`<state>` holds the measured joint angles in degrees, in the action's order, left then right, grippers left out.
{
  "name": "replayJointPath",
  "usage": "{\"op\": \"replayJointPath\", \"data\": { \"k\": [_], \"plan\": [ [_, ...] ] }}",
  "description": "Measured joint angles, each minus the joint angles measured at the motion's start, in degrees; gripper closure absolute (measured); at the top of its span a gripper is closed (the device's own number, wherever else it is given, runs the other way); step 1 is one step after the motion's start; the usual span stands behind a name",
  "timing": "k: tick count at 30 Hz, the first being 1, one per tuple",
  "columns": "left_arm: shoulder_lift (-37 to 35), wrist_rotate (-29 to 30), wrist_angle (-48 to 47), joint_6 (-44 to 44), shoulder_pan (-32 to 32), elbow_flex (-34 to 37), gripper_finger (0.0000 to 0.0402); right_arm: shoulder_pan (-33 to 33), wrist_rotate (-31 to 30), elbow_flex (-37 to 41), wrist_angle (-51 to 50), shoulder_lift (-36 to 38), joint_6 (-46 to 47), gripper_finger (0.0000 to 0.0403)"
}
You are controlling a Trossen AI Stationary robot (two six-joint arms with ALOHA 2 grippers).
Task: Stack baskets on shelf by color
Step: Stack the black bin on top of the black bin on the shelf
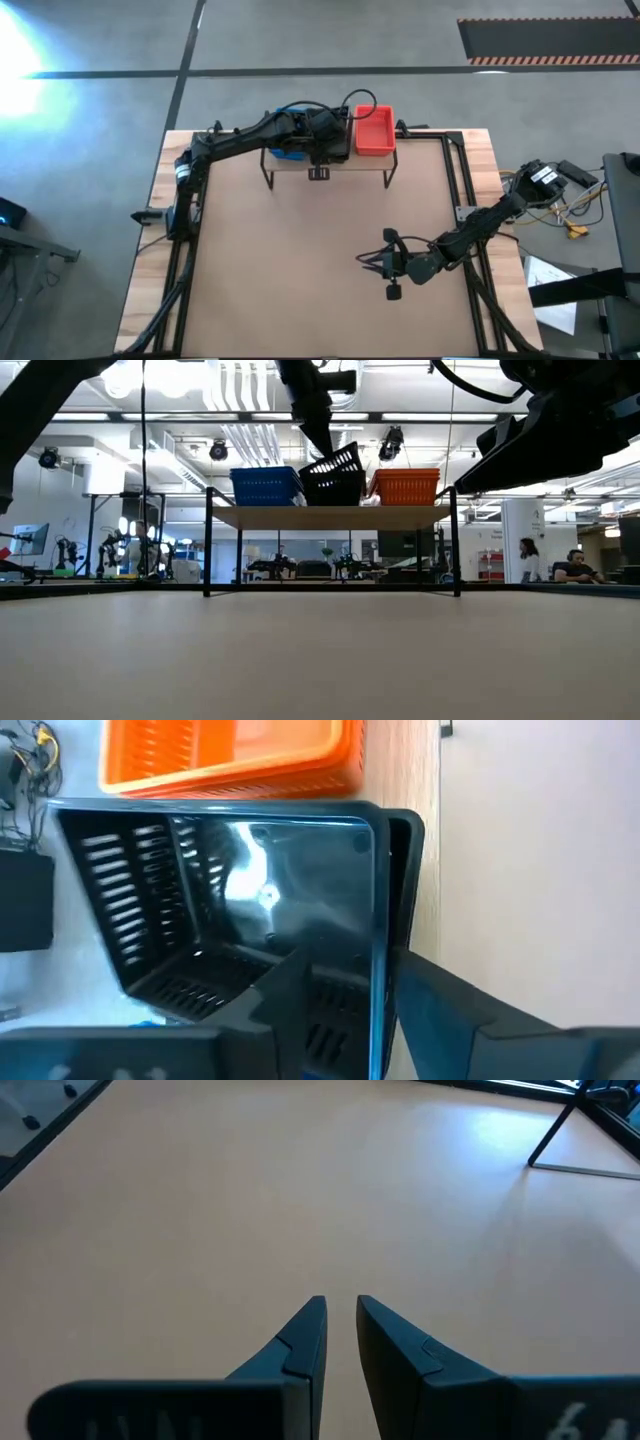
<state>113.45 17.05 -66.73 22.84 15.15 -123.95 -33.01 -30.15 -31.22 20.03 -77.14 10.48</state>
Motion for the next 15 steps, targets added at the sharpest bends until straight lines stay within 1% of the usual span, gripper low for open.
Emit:
{"op": "replayJointPath", "data": {
  "k": [3, 7, 12, 15],
  "plan": [
    [-1.0, -0.1, 0.0, 0.0, -0.1, -0.5, 0.0273, 0.0, 0.0, 0.0, 0.0, 0.0, 0.0, 0.0351],
    [-1.4, -2.9, 0.1, 0.0, -0.2, 0.2, 0.0281, 0.0, 0.0, 0.1, 0.0, 0.0, 0.0, 0.0351],
    [-1.3, -2.9, 2.1, 0.3, -0.2, 3.5, 0.0317, 0.0, 0.0, 0.1, 0.0, 0.0, 0.3, 0.0351],
    [-1.3, -0.9, 2.2, 1.6, -0.4, 4.2, 0.0351, 0.0, 0.0, 0.2, 0.0, 0.0, 0.7, 0.0351]
  ]
}}
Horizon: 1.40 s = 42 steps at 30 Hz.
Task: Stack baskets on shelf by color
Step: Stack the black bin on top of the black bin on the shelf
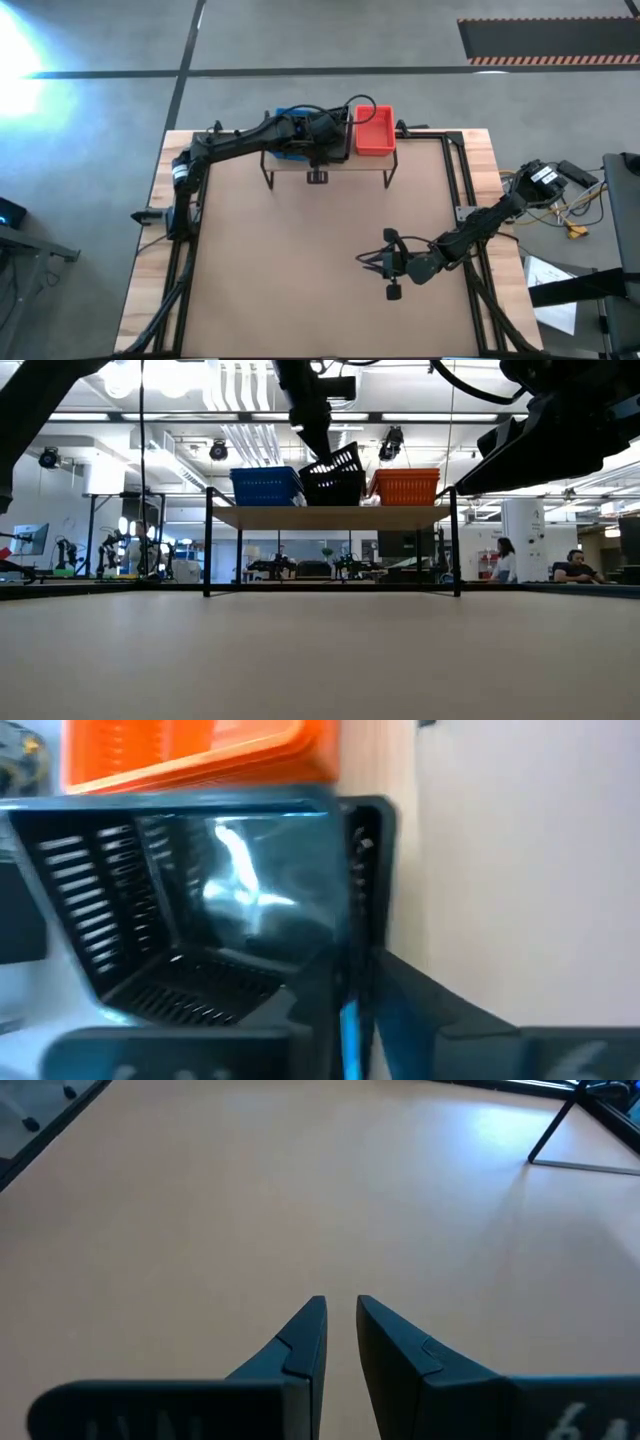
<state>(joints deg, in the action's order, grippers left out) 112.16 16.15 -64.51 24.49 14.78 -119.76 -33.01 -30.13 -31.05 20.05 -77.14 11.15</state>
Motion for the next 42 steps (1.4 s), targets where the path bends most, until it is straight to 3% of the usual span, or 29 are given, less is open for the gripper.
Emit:
{"op": "replayJointPath", "data": {
  "k": [5, 22, 25, 35, 42],
  "plan": [
    [-0.2, 2.8, 0.0, 0.5, -0.5, -0.2, 0.0396, 0.0, 0.0, 0.0, 0.0, 0.0, 0.0, 0.0351],
    [0.4, 7.2, -1.9, 1.4, -1.1, -0.6, 0.0399, 0.0, 0.0, 0.0, 0.0, 0.0, -0.2, 0.0351],
    [0.4, 7.4, -1.6, 1.4, -1.1, -0.6, 0.0385, 0.0, 0.0, 0.0, 0.0, 0.0, -0.2, 0.0351],
    [0.3, 7.3, -1.9, 1.5, -1.3, -0.6, 0.0281, 0.0, 0.0, 0.0, 0.0, 0.0, -0.2, 0.0351],
    [-1.5, 6.6, -2.2, 4.6, -2.2, -1.1, 0.0265, 0.0, 0.0, 0.1, 0.0, 0.0, -0.2, 0.0351]
  ]
}}
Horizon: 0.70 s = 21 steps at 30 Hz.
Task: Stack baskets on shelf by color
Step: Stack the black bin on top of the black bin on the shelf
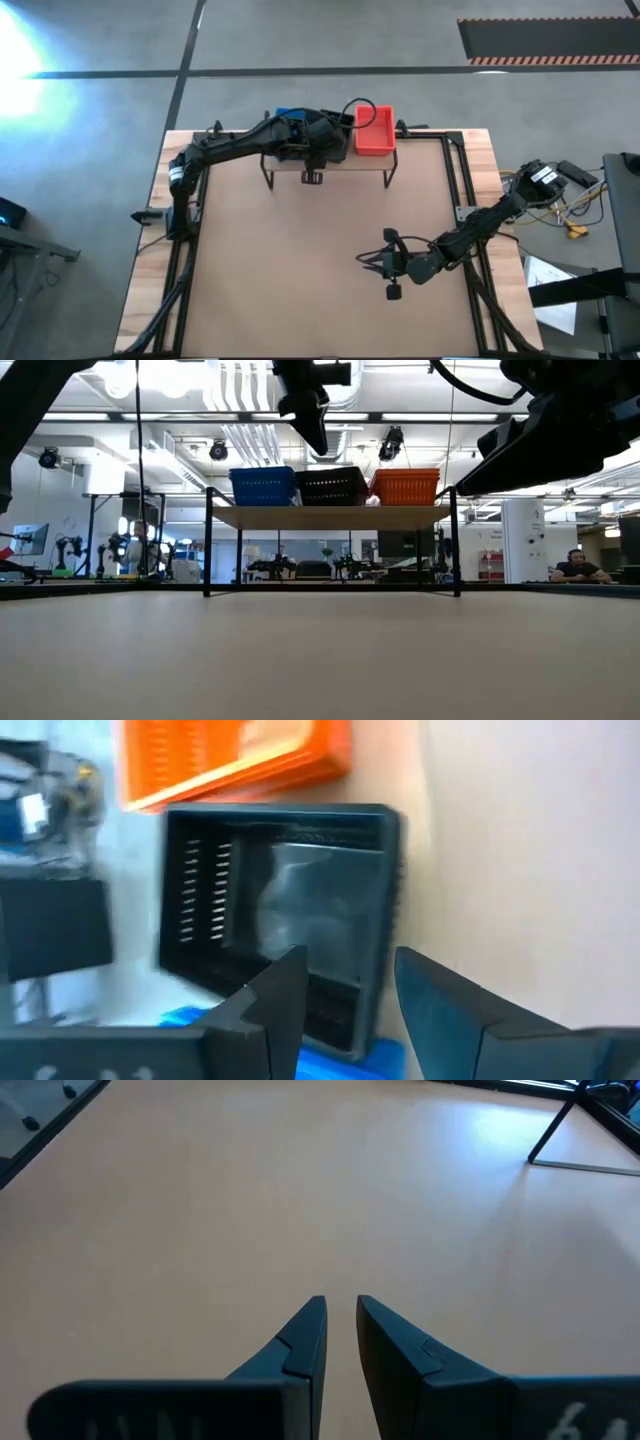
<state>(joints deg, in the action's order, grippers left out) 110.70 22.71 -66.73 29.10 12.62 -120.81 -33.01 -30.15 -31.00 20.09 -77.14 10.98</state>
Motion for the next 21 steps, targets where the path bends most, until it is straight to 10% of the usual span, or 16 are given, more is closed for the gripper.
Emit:
{"op": "replayJointPath", "data": {
  "k": [12, 21],
  "plan": [
    [0.6, -2.9, 5.4, 0.6, 0.2, 6.7, 0.027, 0.0, 0.0, 0.1, 0.0, 0.0, 0.4, 0.0351],
    [0.8, -2.9, 9.3, -0.1, 0.4, 5.4, 0.0348, 0.0, 0.0, 0.2, 0.0, 0.0, 0.5, 0.0351]
  ]
}}
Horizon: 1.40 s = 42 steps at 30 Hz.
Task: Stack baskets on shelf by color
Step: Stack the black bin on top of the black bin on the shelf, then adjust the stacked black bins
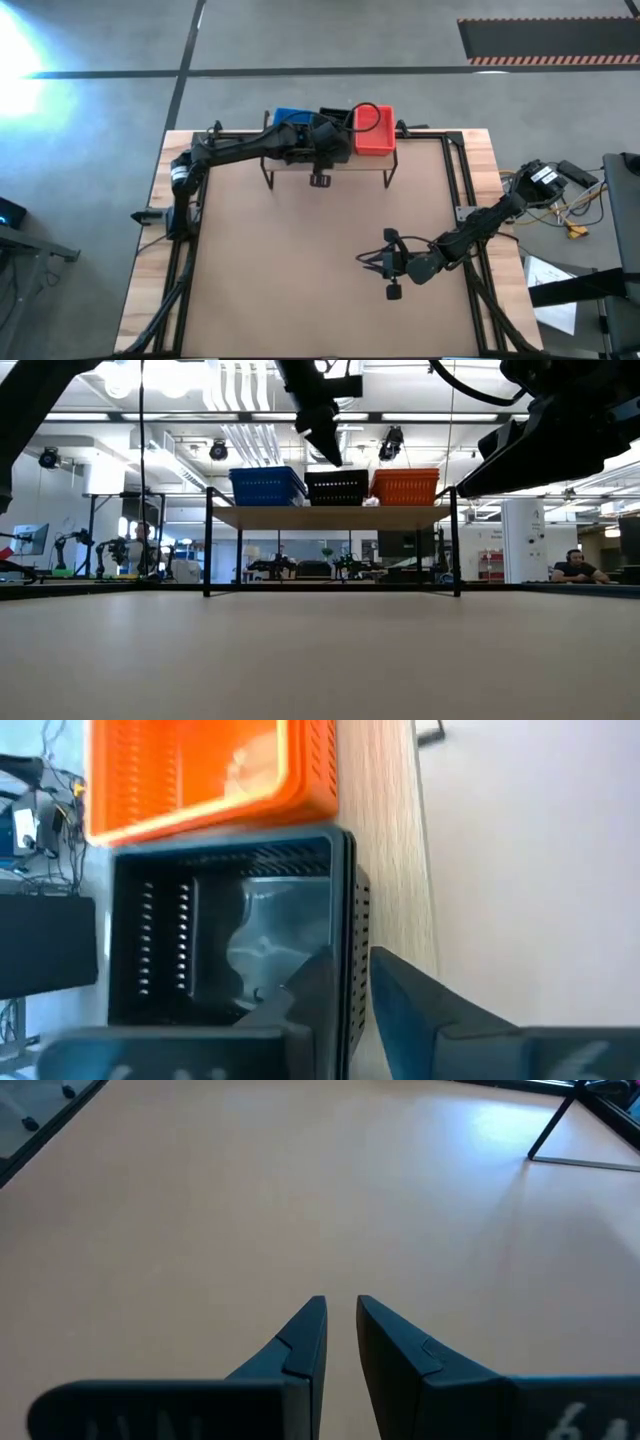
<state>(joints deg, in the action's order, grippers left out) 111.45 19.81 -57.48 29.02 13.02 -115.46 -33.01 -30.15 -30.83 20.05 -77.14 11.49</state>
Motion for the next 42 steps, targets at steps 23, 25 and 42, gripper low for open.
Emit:
{"op": "replayJointPath", "data": {
  "k": [23, 25, 42],
  "plan": [
    [-0.1, -4.4, -1.0, -1.7, 2.8, -0.4, 0.022, 0.0, 0.0, 0.9, 0.1, 0.0, 1.6, 0.0351],
    [-0.1, -4.4, -1.0, -1.7, 3.2, 0.3, 0.0218, 0.0, 0.0, 0.9, 0.2, 0.0, 1.6, 0.0351],
    [-0.1, -4.5, -0.1, -4.7, 4.2, 1.8, 0.0316, 0.0, 0.0, 0.9, 0.2, 0.0, 1.6, 0.0351]
  ]
}}
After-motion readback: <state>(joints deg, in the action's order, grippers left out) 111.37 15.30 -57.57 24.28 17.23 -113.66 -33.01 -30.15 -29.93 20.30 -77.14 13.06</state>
